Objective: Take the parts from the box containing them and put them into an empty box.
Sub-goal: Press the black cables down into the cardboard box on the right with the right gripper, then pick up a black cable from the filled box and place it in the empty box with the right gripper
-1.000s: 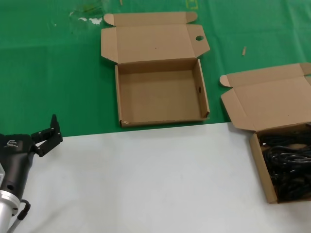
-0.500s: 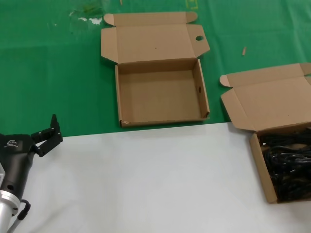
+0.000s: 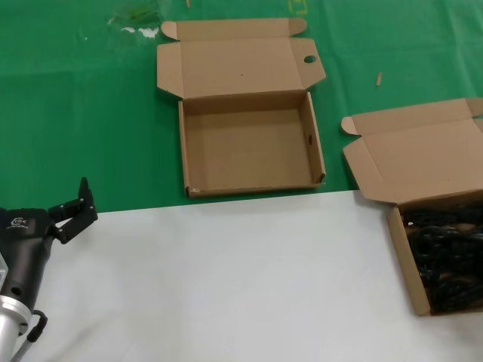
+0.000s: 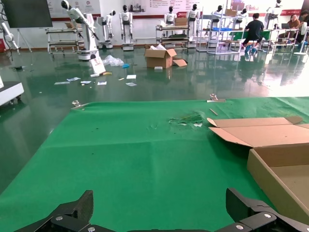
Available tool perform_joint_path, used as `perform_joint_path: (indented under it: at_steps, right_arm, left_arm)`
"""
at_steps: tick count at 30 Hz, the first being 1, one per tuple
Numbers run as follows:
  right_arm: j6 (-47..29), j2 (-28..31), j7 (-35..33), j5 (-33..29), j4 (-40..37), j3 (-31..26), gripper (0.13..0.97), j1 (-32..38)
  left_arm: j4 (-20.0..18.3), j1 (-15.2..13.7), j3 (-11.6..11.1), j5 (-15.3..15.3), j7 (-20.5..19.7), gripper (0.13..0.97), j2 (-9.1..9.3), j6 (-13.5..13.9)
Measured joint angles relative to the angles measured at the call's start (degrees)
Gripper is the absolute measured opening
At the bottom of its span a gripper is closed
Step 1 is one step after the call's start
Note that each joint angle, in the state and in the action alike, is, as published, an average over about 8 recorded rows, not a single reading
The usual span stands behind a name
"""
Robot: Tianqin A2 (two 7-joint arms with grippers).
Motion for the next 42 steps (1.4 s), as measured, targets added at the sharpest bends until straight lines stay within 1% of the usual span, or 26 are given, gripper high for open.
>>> perform_joint_path:
  at_steps: [1,9,13,17,18,24,27,30,34,38,42]
  right_arm:
    - [0.04,0.0,-0.07,0.13,-0.12,-0.1,0.447,0.05]
    - [0.13,-0.31,-0.14,0.61,-1.0,-1.06,0.278,1.01]
    - [0.04,-0.4,0.29,0.45,-0.67,-1.04,0.249,1.29]
    - [-0.16,-0.31,1.25,-0.06,0.97,0.18,0.21,0.97]
    - [-0.28,-0.3,1.66,-0.25,1.73,0.79,0.2,0.75]
    - [-1.67,-0.92,4.86,-1.31,8.5,4.84,0.2,-0.75]
    - [-2.36,-2.46,6.16,-1.68,11.99,4.99,0.2,-0.05]
    - [-2.6,-5.09,6.3,-2.09,14.29,2.88,0.2,2.24]
    - [-1.82,-9.84,3.23,-2.51,14.34,-3.1,0.2,7.21]
    - [0.01,-15.42,-2.95,-2.27,10.57,-10.69,0.2,13.95]
    - [1.95,-21.26,-9.78,-1.14,3.96,-17.77,0.2,21.73]
  left_arm:
    - [0.0,0.0,0.0,0.0,0.0,0.966,0.0,0.0]
    - [0.0,0.0,0.0,0.0,0.0,0.966,0.0,0.0]
    - [0.0,0.0,0.0,0.0,0.0,0.966,0.0,0.0]
    - [0.0,0.0,0.0,0.0,0.0,0.966,0.0,0.0]
    - [0.0,0.0,0.0,0.0,0.0,0.966,0.0,0.0]
    - [0.0,0.0,0.0,0.0,0.0,0.966,0.0,0.0]
    - [0.0,0.0,0.0,0.0,0.0,0.966,0.0,0.0]
    - [0.0,0.0,0.0,0.0,0.0,0.966,0.0,0.0]
    - [0.0,0.0,0.0,0.0,0.0,0.966,0.0,0.0]
    - [0.0,0.0,0.0,0.0,0.0,0.966,0.0,0.0]
    - [0.0,0.0,0.0,0.0,0.0,0.966,0.0,0.0]
